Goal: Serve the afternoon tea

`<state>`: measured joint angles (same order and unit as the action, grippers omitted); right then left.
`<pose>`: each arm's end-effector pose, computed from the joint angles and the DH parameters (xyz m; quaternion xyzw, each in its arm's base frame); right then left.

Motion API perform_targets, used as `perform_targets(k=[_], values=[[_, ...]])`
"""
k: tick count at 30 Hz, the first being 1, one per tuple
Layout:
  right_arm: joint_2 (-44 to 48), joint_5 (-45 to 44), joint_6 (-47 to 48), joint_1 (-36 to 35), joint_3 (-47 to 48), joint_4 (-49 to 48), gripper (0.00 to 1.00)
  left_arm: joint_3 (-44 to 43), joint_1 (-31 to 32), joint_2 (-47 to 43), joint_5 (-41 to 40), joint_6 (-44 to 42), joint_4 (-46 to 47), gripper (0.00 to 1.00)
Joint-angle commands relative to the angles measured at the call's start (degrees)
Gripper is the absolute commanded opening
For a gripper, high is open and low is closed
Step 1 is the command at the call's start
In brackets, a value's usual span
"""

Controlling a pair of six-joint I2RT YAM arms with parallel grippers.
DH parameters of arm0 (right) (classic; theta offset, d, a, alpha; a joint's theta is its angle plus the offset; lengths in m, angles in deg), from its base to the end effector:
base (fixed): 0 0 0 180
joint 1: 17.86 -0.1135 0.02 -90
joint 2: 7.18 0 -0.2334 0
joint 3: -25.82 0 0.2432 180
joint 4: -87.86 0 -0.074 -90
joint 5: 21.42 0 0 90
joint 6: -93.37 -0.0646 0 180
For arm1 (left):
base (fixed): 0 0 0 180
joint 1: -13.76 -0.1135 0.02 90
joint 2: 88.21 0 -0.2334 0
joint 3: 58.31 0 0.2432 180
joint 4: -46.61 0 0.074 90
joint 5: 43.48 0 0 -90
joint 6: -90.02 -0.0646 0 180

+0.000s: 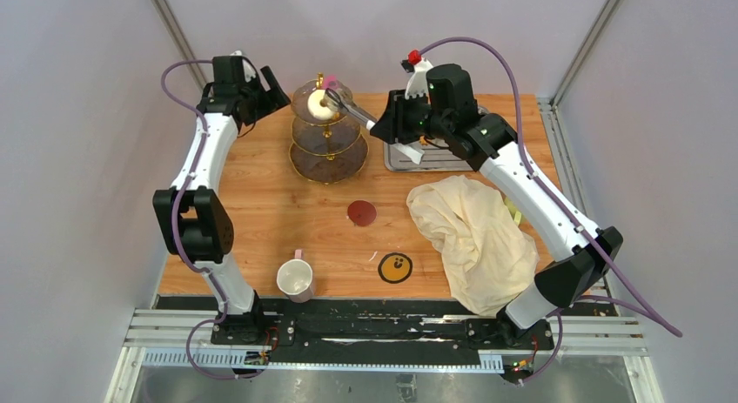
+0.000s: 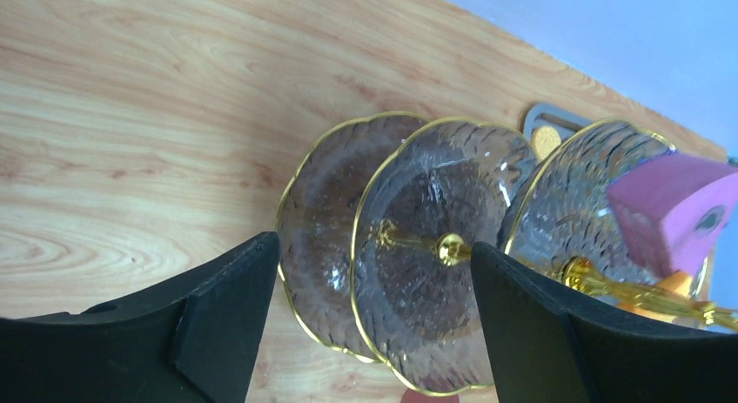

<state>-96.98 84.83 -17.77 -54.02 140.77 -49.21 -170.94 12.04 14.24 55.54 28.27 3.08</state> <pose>0.2871 0.2322 0.4087 -0.1871 0.7820 0.3799 0.4572 0.4249 0.0026 0.3086 -0.1909 0.8573 -0.1759 0.4445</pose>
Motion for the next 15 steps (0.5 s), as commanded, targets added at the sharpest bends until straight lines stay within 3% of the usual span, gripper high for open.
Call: perform_targets(k=[1,15], values=[[1.88,-2.57,0.14,-0.66,0.35,-0.46,0.01,2.97,1.26,-3.01,1.13,-1.44,-0.39,0.85],[4.51,-2.57,-0.32,-0.82,-2.55,0.27,0.01,10.29,5.21,-10.09,2.31,-1.09,0.72,0.84]])
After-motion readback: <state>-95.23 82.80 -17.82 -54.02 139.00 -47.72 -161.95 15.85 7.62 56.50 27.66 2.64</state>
